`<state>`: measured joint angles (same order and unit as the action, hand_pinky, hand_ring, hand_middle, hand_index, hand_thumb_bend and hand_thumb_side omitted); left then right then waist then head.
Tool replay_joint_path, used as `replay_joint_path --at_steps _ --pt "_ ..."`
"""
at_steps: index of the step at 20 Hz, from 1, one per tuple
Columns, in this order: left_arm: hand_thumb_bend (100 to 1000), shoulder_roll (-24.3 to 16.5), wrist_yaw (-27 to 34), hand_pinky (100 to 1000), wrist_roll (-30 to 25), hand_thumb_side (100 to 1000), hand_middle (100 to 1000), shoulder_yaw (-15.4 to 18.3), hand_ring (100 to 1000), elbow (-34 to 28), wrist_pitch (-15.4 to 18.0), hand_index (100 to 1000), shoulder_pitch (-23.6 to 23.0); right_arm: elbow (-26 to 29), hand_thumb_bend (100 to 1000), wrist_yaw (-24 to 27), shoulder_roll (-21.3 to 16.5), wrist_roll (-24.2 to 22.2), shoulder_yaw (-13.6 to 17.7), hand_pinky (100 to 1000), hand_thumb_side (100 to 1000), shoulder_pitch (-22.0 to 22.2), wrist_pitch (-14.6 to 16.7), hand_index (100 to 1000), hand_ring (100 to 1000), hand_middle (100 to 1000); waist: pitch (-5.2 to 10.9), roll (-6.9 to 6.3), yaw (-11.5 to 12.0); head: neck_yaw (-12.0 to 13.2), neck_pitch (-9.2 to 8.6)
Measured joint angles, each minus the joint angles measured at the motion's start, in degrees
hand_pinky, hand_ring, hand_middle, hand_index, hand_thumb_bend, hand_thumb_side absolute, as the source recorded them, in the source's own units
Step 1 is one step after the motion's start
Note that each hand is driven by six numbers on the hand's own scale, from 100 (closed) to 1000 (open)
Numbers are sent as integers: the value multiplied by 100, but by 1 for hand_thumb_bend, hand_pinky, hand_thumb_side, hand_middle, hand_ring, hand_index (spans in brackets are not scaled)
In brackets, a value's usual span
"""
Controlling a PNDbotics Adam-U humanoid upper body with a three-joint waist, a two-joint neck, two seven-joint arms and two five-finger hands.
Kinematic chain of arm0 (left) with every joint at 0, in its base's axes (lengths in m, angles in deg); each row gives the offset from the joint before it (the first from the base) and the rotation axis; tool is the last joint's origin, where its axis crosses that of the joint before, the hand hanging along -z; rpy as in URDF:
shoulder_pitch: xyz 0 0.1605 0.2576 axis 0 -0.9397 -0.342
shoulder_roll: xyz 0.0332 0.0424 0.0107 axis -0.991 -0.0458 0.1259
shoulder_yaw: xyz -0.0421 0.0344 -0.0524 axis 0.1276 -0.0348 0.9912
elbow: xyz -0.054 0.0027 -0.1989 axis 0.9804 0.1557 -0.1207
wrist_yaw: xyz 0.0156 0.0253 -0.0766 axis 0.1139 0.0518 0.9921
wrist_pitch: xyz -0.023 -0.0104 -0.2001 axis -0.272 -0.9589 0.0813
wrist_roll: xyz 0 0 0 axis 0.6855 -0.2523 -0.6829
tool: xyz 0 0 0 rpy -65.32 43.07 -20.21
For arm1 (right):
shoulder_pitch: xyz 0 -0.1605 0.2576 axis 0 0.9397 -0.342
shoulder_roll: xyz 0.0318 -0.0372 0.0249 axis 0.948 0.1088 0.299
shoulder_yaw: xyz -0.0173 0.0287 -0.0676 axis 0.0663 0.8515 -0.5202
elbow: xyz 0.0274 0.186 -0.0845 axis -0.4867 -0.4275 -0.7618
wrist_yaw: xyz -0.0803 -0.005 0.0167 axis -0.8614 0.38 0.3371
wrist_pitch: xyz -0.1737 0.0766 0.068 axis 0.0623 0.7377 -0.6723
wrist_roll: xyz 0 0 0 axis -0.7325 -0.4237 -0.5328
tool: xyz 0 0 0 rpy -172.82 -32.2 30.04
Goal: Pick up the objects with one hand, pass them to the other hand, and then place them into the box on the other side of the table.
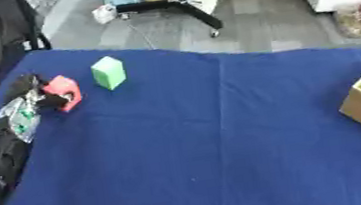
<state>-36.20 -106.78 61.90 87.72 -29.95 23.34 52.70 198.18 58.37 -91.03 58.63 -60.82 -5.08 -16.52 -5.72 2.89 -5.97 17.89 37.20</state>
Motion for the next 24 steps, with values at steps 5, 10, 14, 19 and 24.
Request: replay_joint_path --at_steps 5,10,14,19,24 --pt "282 -13 439 664 -66 320 473 -28 522 -541 164 602 -59 -5 200 0 0 -9 0 671 329 5 12 799 653 679 0 0 30 -20 0" --pt "270 -163 1295 669 -286 336 469 -163 520 -1560 338 592 -272 -43 199 0 0 -25 1 674 326 47 76 802 654 679 0 0 42 -132 0" --pt "274 -321 2106 673 -498 348 472 -326 523 -2607 369 593 -492 -44 204 0 0 -30 1 675 321 44 105 799 655 684 4 0 41 -345 -1" --pt "283 -417 3080 678 -776 371 474 -559 527 -3908 342 593 -759 -40 219 -11 0 -67 -3 680 314 -40 138 803 659 688 7 0 32 -836 -6" --pt "281 -408 3961 683 -1129 395 474 -800 529 -5011 315 592 -997 -3 245 -45 60 -161 -59 686 304 -259 213 806 663 691 7 0 30 -1259 -3"
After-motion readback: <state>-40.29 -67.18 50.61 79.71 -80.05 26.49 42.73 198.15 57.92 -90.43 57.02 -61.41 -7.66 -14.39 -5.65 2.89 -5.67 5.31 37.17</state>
